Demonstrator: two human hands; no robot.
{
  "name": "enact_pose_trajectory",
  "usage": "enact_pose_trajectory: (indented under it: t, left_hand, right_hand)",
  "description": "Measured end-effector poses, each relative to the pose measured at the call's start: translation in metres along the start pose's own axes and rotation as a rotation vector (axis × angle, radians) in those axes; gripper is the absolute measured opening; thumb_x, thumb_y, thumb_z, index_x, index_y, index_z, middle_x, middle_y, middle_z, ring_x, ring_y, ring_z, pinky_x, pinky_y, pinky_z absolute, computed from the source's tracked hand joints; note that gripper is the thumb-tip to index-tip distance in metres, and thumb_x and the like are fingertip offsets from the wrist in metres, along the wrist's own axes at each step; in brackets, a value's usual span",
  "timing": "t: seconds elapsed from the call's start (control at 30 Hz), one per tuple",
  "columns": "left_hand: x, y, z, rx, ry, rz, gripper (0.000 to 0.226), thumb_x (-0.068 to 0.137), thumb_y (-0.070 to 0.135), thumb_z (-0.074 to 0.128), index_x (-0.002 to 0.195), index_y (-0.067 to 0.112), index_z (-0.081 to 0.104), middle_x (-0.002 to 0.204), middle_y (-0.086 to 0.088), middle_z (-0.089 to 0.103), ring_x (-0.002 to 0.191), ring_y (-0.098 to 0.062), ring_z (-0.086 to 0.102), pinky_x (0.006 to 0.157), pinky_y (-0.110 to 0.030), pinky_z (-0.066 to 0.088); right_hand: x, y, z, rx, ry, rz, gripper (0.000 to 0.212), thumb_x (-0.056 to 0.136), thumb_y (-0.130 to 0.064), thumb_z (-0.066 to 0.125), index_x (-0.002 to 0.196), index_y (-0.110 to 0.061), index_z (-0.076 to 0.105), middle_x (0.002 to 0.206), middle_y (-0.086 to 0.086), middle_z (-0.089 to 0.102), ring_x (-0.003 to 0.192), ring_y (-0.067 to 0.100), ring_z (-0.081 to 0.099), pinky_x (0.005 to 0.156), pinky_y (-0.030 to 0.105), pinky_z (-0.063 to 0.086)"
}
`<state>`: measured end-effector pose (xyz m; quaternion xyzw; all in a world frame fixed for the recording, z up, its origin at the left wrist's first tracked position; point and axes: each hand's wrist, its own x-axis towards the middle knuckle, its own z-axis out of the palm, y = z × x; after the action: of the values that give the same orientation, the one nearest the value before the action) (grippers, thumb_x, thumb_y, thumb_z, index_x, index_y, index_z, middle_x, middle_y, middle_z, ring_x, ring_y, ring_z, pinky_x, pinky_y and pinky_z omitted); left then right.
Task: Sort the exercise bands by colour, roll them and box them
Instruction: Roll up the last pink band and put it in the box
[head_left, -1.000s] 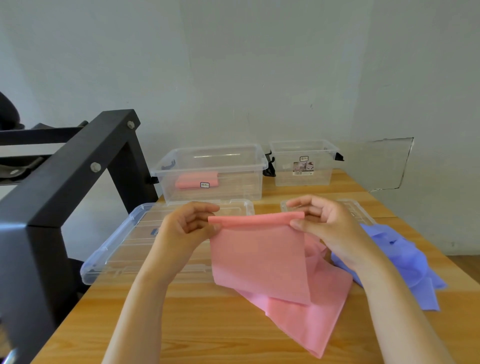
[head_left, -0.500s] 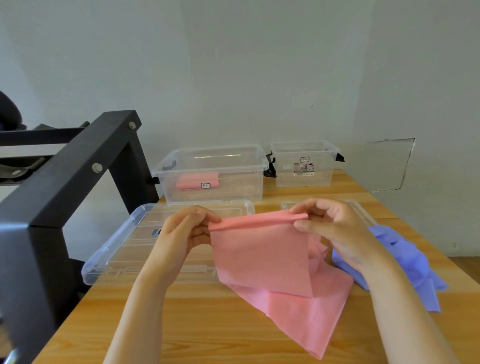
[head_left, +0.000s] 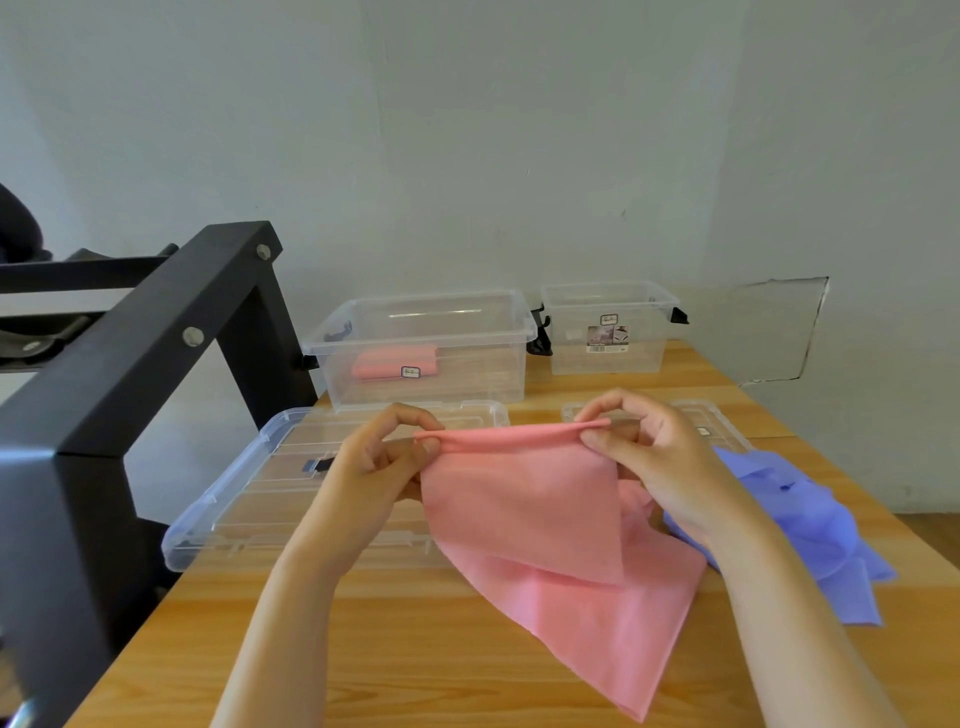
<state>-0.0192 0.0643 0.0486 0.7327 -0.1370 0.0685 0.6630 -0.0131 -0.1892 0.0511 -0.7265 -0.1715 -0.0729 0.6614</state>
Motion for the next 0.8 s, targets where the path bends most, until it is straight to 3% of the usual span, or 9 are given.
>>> enact_pose_trajectory:
  t: [0.17,0.27,0.33,0.47,0.53,0.67,0.8]
  left_hand:
    - [-0.0003,-0.0015,-0.0059,-0.105,-0.039,0.008,0.010,0.087,0.005,0.064,0.085,0.014,0.069,0.081,-0.004,0.065,0.077,-0.015,0.062,0.068,-0.023,0.054]
    - [-0.0001,-0.0016,-0.0023,-0.038,0.012,0.030,0.004,0.088,0.005,0.067,0.085,0.007,0.066,0.077,0.001,0.067,0.074,-0.011,0.063,0.067,-0.022,0.054]
    - [0.0018,-0.0023,-0.0001,0.040,0.057,0.023,0.008,0.086,0.002,0.067,0.091,0.008,0.065,0.075,0.001,0.069,0.071,-0.011,0.065,0.068,-0.022,0.055]
    - [0.0027,-0.0028,-0.0006,0.090,0.071,0.017,0.021,0.084,-0.001,0.069,0.098,0.014,0.068,0.085,0.006,0.074,0.081,-0.008,0.068,0.075,-0.020,0.055]
    - [0.0024,-0.0033,-0.0002,0.073,0.059,0.040,0.014,0.088,-0.003,0.063,0.095,0.009,0.067,0.080,0.005,0.073,0.077,-0.008,0.067,0.073,-0.021,0.055]
    - [0.0008,-0.0012,0.0015,-0.001,0.014,0.010,0.009,0.096,0.007,0.054,0.099,0.009,0.062,0.072,-0.010,0.069,0.066,-0.019,0.064,0.064,-0.028,0.057]
    - [0.0005,-0.0015,-0.0011,-0.041,0.007,0.020,0.013,0.094,0.001,0.055,0.096,0.010,0.065,0.077,-0.004,0.068,0.073,-0.015,0.063,0.068,-0.025,0.056]
  right_hand:
    - [-0.0014,-0.0011,-0.0041,0.071,0.002,0.015,0.026,0.086,0.010,0.060,0.082,-0.014,0.068,0.072,-0.006,0.069,0.064,0.002,0.061,0.056,0.010,0.044]
    - [-0.0004,0.0006,-0.0047,0.072,-0.005,0.022,0.017,0.082,0.006,0.067,0.083,-0.010,0.067,0.066,-0.011,0.064,0.061,0.000,0.059,0.055,0.008,0.042]
    - [0.0008,0.0012,-0.0029,0.035,0.023,0.020,0.016,0.082,0.005,0.069,0.083,-0.011,0.066,0.066,-0.010,0.063,0.059,0.000,0.058,0.055,0.008,0.042]
    - [0.0026,0.0045,-0.0012,-0.032,0.045,0.004,0.030,0.081,0.006,0.069,0.090,-0.023,0.071,0.091,-0.001,0.075,0.085,0.009,0.068,0.076,0.018,0.051]
    - [0.0019,0.0035,-0.0017,-0.052,0.068,-0.004,0.027,0.084,0.004,0.067,0.085,-0.022,0.073,0.090,-0.001,0.075,0.085,0.007,0.068,0.077,0.018,0.050]
    - [0.0002,0.0012,-0.0022,-0.027,0.034,0.012,0.024,0.090,-0.004,0.063,0.085,-0.025,0.074,0.089,0.017,0.071,0.076,0.018,0.064,0.071,0.031,0.051]
    - [-0.0007,0.0008,-0.0047,0.031,0.003,0.030,0.034,0.087,0.005,0.062,0.080,-0.025,0.075,0.081,0.003,0.072,0.077,0.012,0.065,0.071,0.021,0.053]
